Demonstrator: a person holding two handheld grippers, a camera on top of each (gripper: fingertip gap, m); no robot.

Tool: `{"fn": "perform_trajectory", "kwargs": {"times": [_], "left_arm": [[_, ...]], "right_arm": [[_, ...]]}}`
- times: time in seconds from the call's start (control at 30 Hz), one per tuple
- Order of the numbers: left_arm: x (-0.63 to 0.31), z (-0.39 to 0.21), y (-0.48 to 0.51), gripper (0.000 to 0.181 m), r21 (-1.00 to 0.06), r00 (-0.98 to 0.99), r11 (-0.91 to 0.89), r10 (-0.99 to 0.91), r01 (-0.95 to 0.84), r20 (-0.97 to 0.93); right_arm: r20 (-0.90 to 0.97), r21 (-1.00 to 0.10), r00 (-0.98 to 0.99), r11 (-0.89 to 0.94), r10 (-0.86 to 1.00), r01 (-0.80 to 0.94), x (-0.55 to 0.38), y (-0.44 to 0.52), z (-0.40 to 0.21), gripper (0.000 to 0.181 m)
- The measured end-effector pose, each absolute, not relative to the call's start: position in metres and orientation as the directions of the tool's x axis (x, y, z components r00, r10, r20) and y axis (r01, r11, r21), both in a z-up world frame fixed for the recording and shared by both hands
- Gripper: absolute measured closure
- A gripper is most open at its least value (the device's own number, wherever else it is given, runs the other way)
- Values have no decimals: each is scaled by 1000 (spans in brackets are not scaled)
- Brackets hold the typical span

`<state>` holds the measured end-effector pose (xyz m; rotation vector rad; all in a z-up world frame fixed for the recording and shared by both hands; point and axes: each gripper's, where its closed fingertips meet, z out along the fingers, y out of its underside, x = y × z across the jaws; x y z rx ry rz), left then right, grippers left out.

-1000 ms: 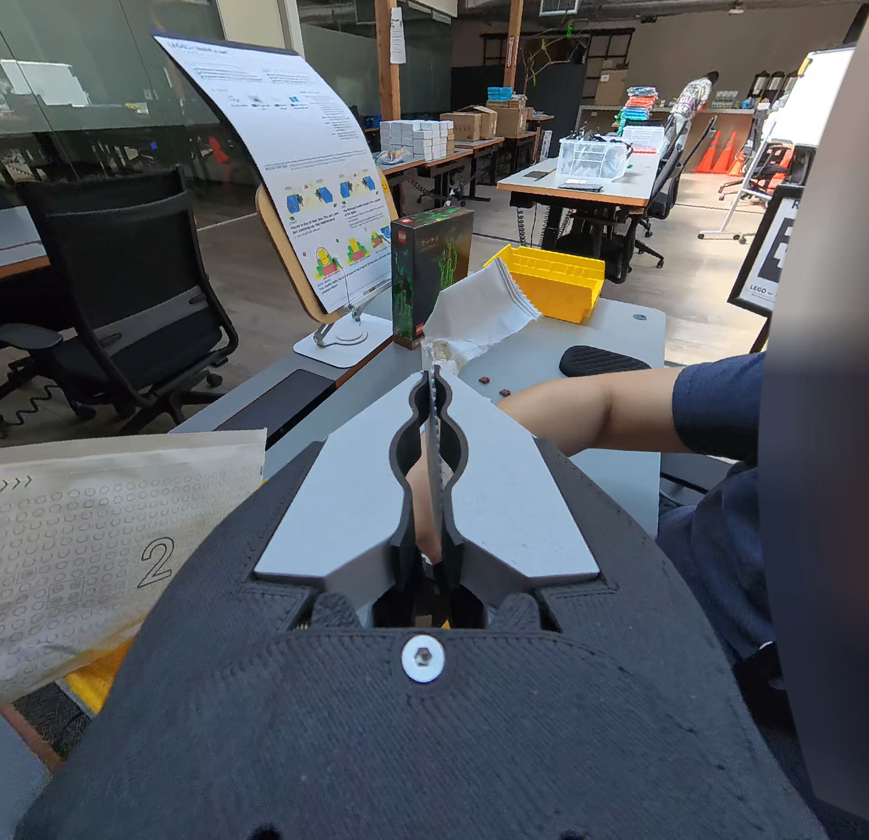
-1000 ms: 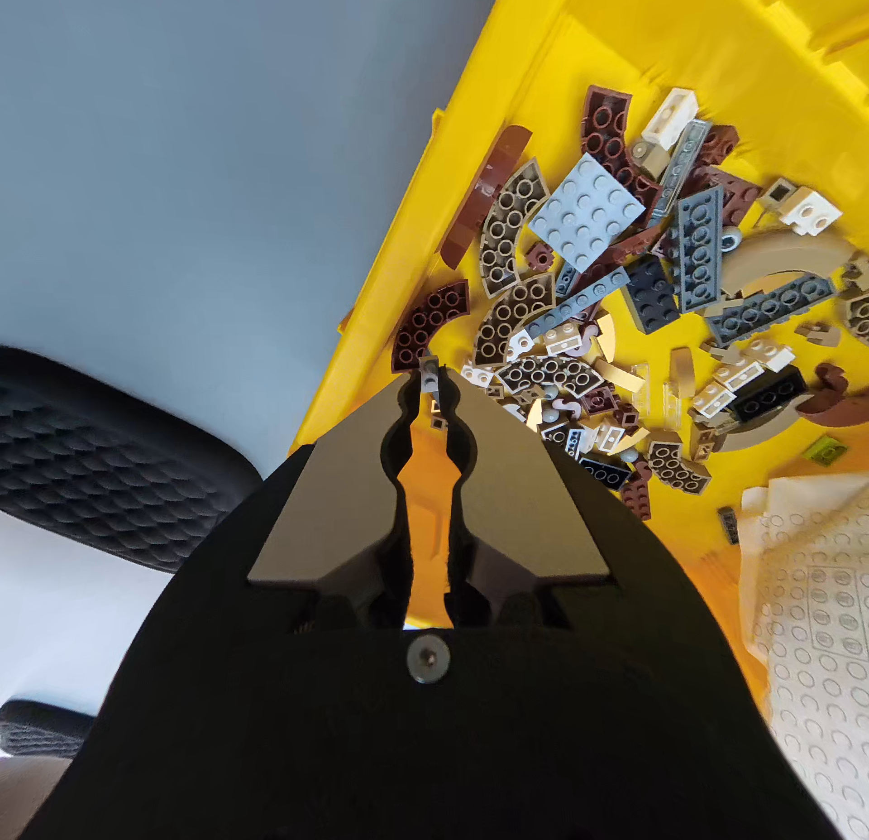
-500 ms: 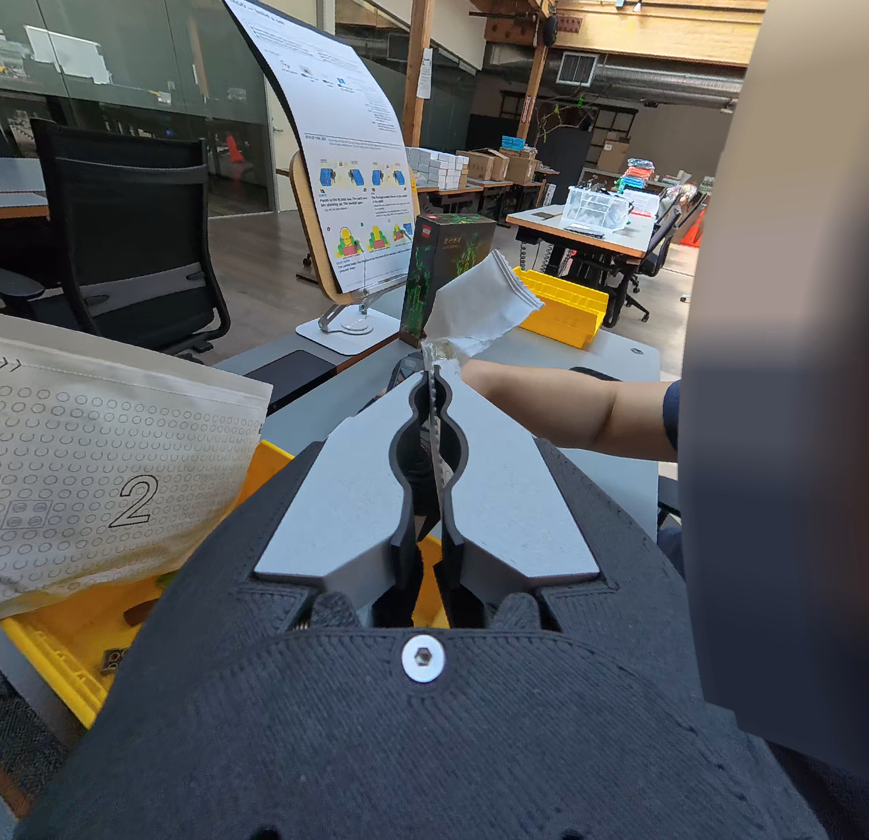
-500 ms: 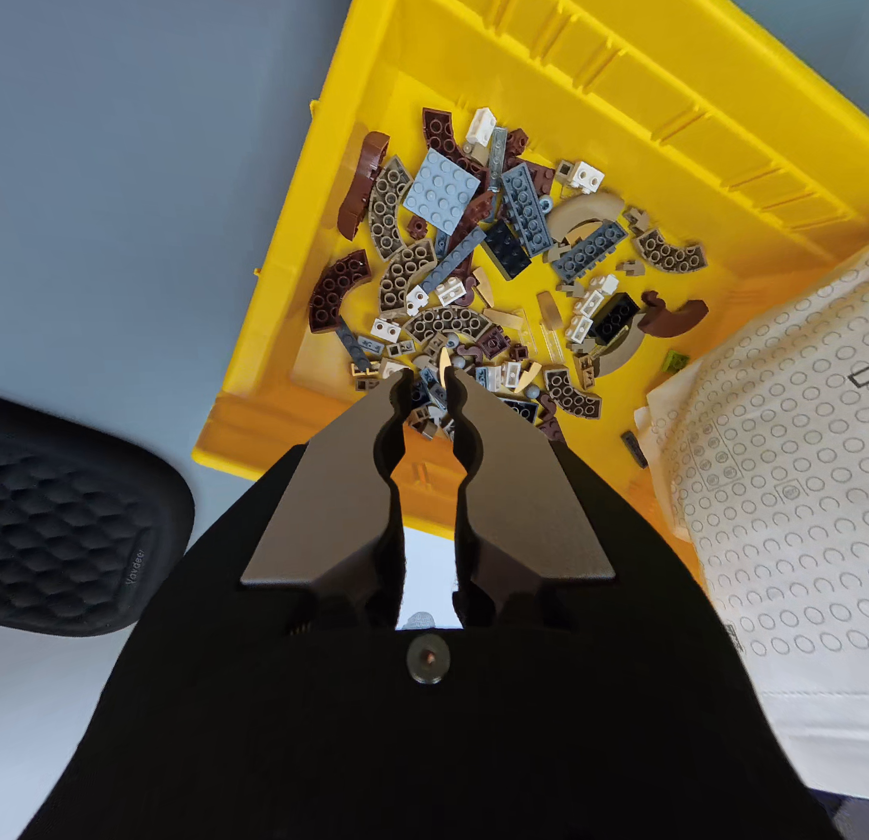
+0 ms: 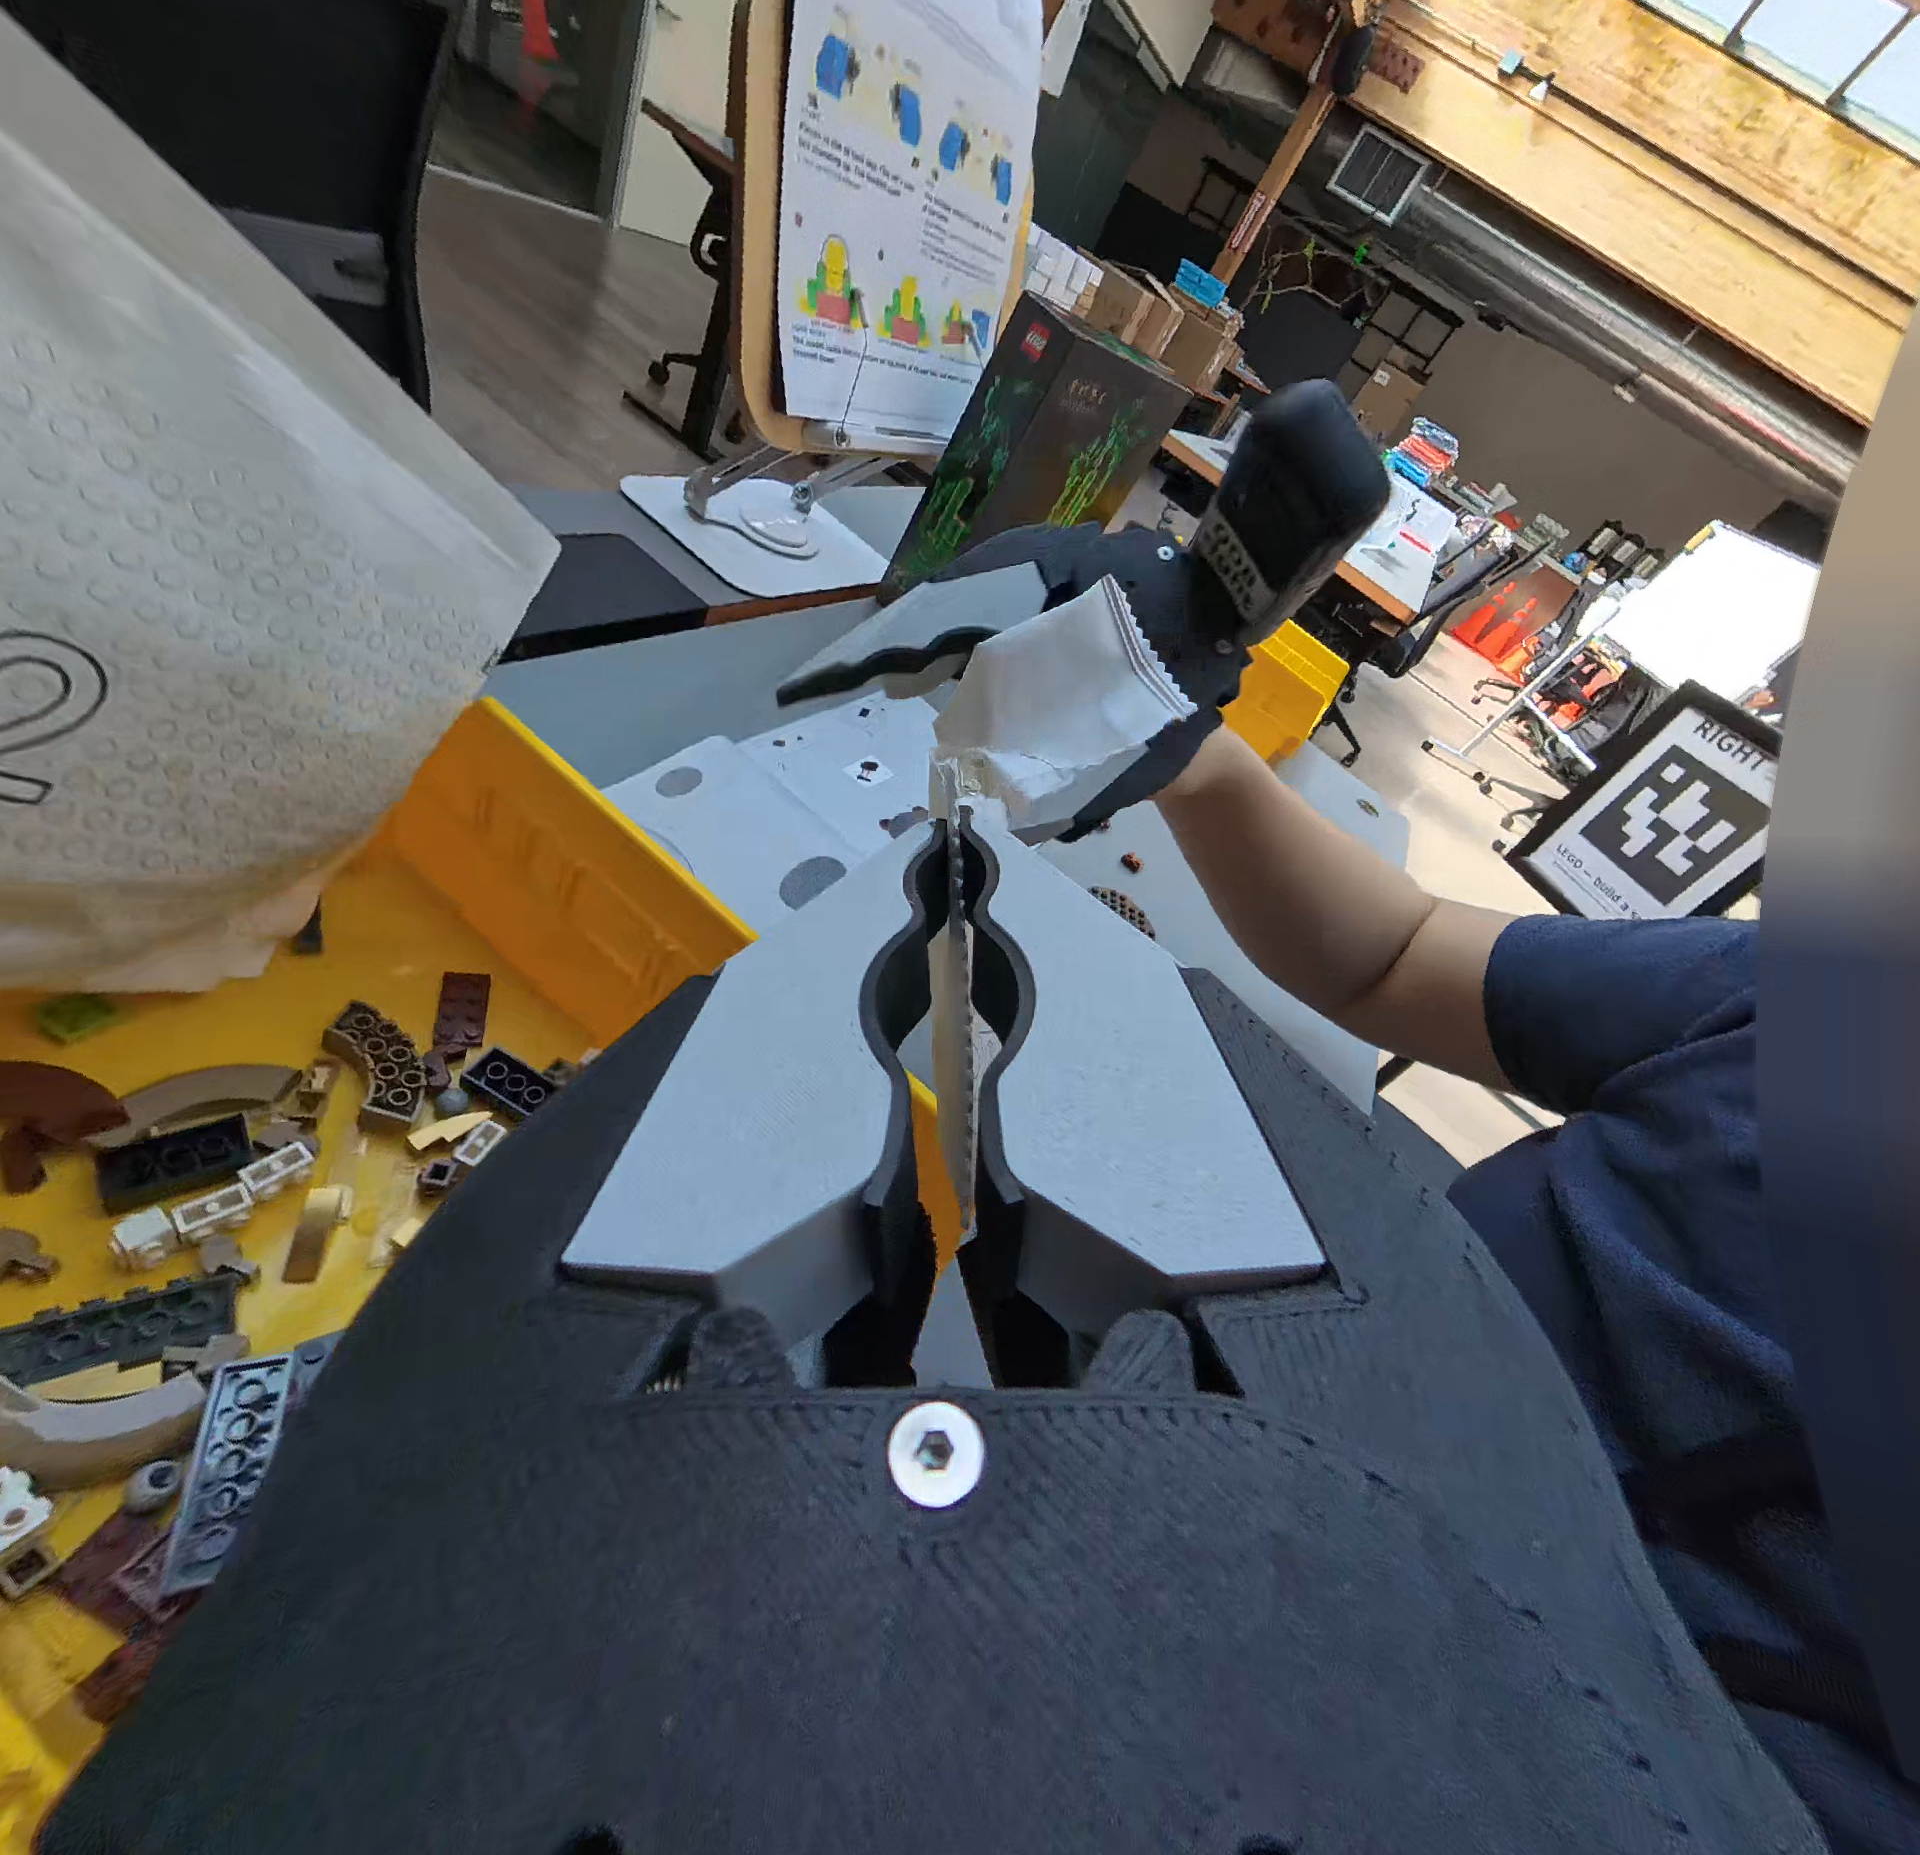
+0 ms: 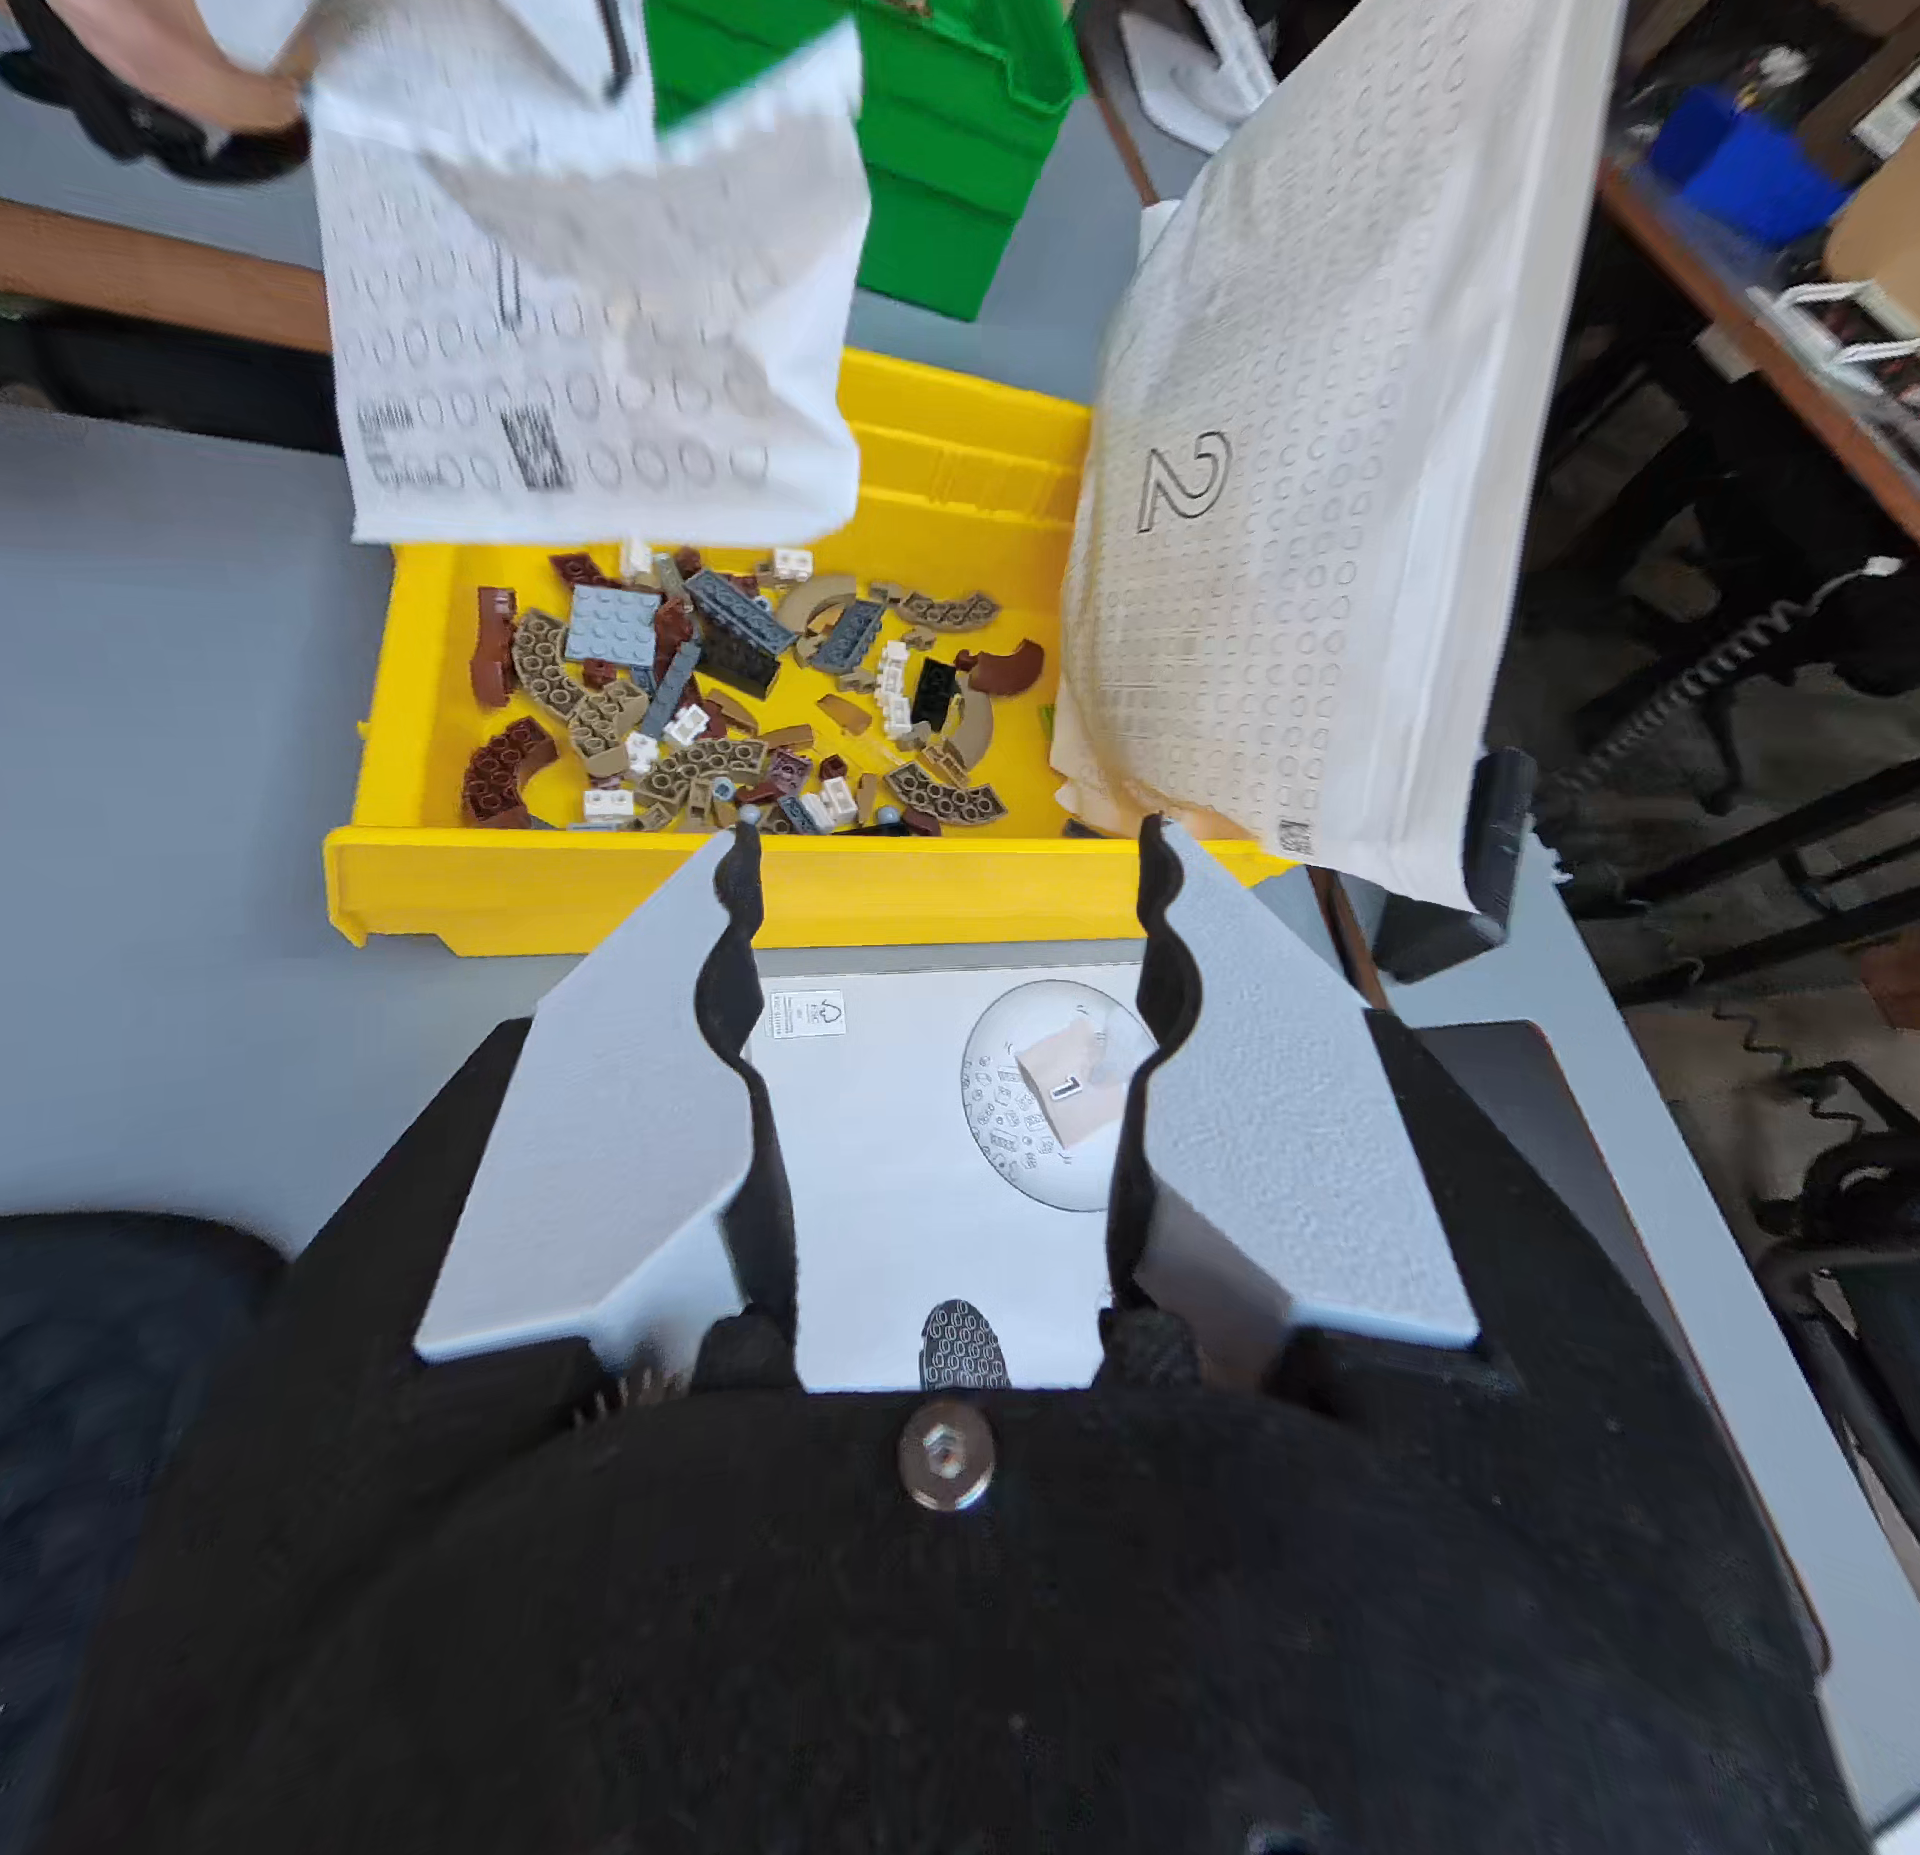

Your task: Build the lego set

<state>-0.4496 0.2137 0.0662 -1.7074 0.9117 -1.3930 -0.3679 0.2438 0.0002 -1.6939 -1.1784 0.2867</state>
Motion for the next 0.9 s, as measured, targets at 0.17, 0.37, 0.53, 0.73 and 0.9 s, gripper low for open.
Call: {"fn": "perform_trajectory", "kwargs": {"times": [0.17,0.37,0.53,0.73,0.9], "left_arm": [[-435,32,213,181,-824,143,-559,-826,-90,545],[-429,28,186,181,-933,73,-331,-944,-140,323],[-425,10,174,181,-936,59,-264,-964,-233,258],[-416,11,162,181,-930,-8,-286,-955,-231,296],[-420,12,148,181,-964,-29,-119,-991,-237,130]], "right_arm": [[621,-694,393,243,678,678,-359,216,17,120],[677,-666,315,373,665,646,-371,187,43,117],[815,-429,40,555,578,713,-386,153,29,134],[876,-236,-109,614,470,753,-382,147,13,174],[928,-109,-177,694,327,712,-385,133,9,181]]}}
